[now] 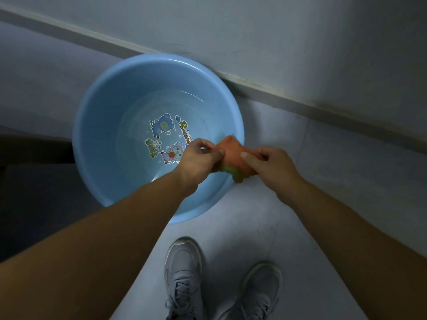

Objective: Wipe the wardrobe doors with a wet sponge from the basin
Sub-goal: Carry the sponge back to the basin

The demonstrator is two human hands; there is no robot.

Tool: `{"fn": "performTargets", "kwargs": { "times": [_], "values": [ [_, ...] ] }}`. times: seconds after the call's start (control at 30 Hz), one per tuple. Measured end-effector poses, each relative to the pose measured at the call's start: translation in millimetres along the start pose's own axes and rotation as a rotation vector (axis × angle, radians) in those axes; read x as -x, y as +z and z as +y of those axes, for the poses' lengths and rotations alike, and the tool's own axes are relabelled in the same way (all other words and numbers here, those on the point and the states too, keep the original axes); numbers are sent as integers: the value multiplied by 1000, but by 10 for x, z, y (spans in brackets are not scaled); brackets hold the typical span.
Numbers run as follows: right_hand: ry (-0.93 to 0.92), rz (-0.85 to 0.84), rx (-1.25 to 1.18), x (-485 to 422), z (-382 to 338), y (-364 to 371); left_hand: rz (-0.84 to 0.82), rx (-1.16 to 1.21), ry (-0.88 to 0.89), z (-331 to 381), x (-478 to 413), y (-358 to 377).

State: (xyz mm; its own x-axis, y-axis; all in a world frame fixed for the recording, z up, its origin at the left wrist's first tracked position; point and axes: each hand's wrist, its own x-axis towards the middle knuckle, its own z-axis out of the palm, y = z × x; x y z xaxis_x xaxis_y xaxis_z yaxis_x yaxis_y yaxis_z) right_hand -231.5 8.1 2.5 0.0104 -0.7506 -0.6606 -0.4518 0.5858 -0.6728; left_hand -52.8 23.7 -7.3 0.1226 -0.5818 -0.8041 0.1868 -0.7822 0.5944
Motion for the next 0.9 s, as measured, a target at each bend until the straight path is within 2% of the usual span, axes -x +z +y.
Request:
{"fn": "performTargets", "kwargs": {
  "times": [0.13, 0.3, 0.4, 0.5, 0.6, 0.63, 0.7, 0.8, 0.9],
  "values": [
    [27, 93, -87, -40, 18, 44, -86, -77, -70, 61, 16, 32],
    [-61, 135, -78, -36, -15, 86, -27, -176, 47, 68, 16, 51],
    [-62, 196, -4, -54, 2, 114, 17, -227, 50, -19, -32, 68],
    [71, 180, -20, -30, 45, 158, 146, -409, 101, -60, -21, 118],
    [102, 165, -91, 42, 80, 176, 334, -670, 337, -45, 90, 181],
    [102, 156, -105, 61, 90, 178, 318, -724, 382, -41, 125, 217],
    [98, 140, -84, 96, 105, 173, 204, -755, 349, -35, 160, 286],
    [40, 210, 31, 151, 108, 164, 113, -652, 225, -38, 165, 333],
    [-75, 240, 56, 160, 132, 182, 89, -598, 206, -105, 115, 330]
  ]
}}
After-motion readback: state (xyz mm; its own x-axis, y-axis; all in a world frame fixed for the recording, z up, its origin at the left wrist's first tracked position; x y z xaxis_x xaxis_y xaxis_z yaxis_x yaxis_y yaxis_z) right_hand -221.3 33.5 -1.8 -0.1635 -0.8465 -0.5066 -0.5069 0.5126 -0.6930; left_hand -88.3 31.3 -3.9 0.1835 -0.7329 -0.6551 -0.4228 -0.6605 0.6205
